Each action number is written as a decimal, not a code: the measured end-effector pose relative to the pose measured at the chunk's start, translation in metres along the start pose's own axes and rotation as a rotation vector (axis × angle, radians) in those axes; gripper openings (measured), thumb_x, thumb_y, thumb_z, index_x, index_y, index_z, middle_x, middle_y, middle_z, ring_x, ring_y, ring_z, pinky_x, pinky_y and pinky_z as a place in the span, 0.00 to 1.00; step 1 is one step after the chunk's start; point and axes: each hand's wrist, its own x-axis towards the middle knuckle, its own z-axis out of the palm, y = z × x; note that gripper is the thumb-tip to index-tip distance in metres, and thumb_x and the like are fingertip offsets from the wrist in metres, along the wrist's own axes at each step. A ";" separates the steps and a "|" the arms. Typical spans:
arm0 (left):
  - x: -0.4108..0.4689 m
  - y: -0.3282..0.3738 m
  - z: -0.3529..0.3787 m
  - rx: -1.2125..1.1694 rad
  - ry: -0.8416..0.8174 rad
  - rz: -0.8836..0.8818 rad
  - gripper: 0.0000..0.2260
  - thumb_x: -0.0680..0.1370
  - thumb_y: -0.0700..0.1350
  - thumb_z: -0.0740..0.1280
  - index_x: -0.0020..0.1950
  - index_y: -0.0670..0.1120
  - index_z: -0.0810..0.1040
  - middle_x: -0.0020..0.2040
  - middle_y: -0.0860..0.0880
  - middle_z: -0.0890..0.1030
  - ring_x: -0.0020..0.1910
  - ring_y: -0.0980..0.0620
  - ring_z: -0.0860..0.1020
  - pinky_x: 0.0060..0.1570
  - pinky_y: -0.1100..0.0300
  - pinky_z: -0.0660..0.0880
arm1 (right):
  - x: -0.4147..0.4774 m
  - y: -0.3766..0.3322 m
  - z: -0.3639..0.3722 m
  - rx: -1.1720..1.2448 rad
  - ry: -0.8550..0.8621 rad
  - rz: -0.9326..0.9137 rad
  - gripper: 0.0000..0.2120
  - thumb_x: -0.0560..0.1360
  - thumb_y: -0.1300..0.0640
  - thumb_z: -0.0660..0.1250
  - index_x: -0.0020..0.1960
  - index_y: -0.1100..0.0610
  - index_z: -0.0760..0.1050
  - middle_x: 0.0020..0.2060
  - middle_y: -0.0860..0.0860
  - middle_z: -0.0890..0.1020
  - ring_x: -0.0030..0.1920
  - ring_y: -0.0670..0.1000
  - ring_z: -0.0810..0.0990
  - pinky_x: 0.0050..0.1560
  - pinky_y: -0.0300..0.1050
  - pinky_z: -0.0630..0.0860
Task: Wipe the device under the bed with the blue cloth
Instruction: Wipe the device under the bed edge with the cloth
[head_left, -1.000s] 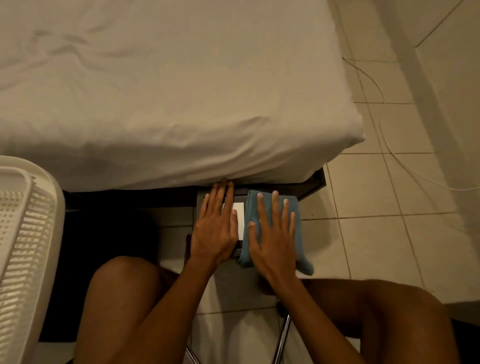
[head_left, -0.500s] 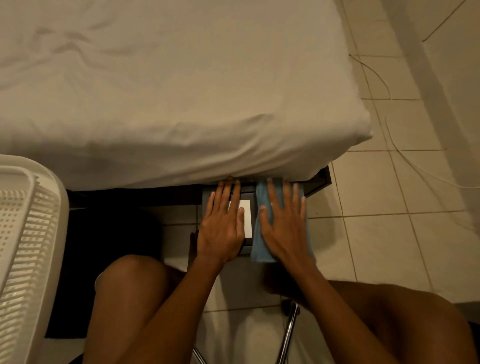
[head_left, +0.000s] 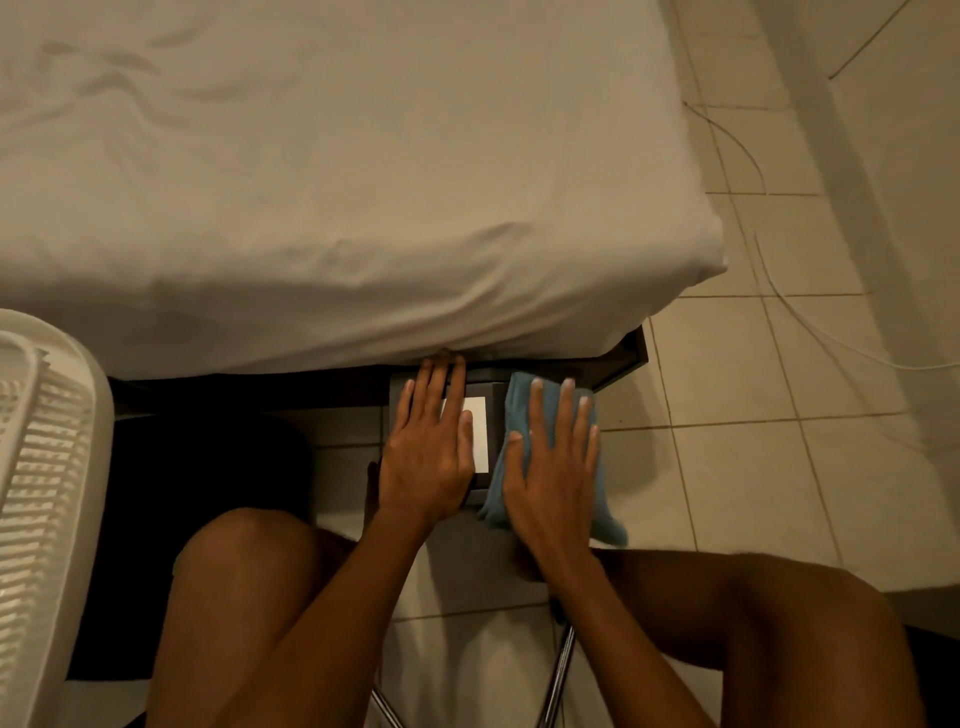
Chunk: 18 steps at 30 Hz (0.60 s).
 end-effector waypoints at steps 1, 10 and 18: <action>0.000 0.000 0.000 -0.004 0.001 -0.002 0.26 0.84 0.52 0.46 0.81 0.48 0.44 0.82 0.49 0.45 0.80 0.54 0.41 0.79 0.52 0.46 | -0.009 -0.002 0.002 0.002 -0.013 -0.021 0.31 0.82 0.42 0.45 0.81 0.47 0.41 0.81 0.53 0.41 0.81 0.54 0.39 0.79 0.57 0.41; -0.001 0.000 0.001 0.052 -0.006 0.014 0.27 0.84 0.51 0.47 0.81 0.46 0.42 0.81 0.47 0.41 0.80 0.53 0.40 0.79 0.52 0.43 | 0.015 -0.001 -0.002 0.000 0.003 -0.038 0.30 0.82 0.44 0.47 0.81 0.47 0.43 0.81 0.54 0.43 0.81 0.56 0.40 0.79 0.58 0.43; 0.001 -0.001 0.005 0.099 0.008 0.021 0.26 0.84 0.50 0.47 0.81 0.44 0.46 0.81 0.46 0.46 0.80 0.50 0.44 0.79 0.51 0.44 | 0.021 0.003 -0.006 0.006 -0.051 -0.312 0.28 0.83 0.46 0.51 0.81 0.46 0.47 0.81 0.52 0.46 0.81 0.53 0.40 0.80 0.57 0.43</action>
